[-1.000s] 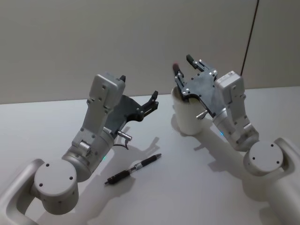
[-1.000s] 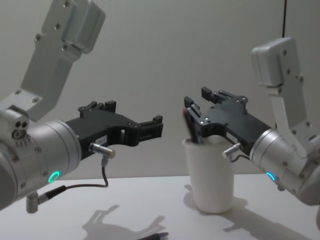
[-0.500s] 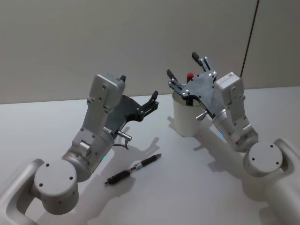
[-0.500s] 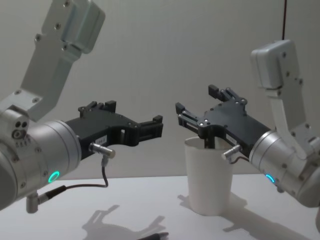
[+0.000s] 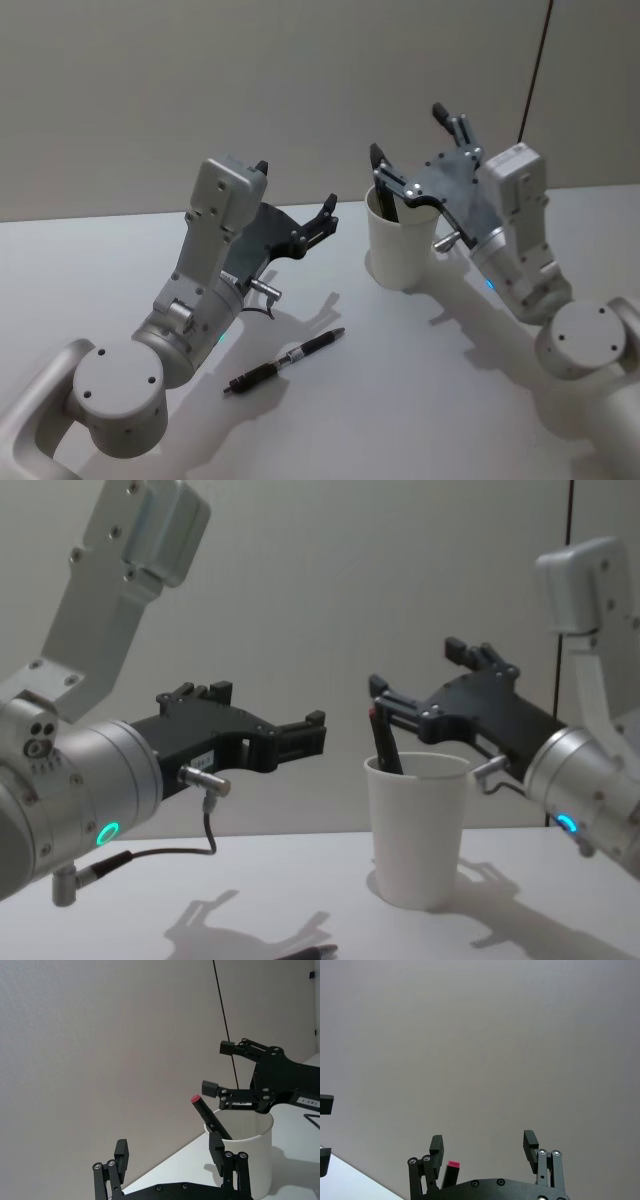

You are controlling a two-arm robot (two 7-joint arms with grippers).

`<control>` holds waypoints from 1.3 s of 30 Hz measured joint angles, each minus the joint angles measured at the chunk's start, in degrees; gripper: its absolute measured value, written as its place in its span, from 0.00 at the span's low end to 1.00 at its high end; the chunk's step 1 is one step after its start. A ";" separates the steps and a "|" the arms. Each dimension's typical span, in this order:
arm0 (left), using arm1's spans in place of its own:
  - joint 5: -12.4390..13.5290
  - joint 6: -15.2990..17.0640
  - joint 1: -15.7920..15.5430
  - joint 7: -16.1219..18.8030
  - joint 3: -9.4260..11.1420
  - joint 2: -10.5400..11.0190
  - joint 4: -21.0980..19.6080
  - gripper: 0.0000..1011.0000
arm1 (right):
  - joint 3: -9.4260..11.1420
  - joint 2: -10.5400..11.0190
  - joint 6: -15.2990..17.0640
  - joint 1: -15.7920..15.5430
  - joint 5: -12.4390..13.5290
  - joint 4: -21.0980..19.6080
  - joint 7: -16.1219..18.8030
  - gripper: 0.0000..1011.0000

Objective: Place the pen into the pen holder.

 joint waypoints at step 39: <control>0.00 0.00 0.00 0.00 0.00 0.01 0.00 0.99 | 1.55 8.91 18.78 -15.25 11.80 -24.06 -5.06 0.99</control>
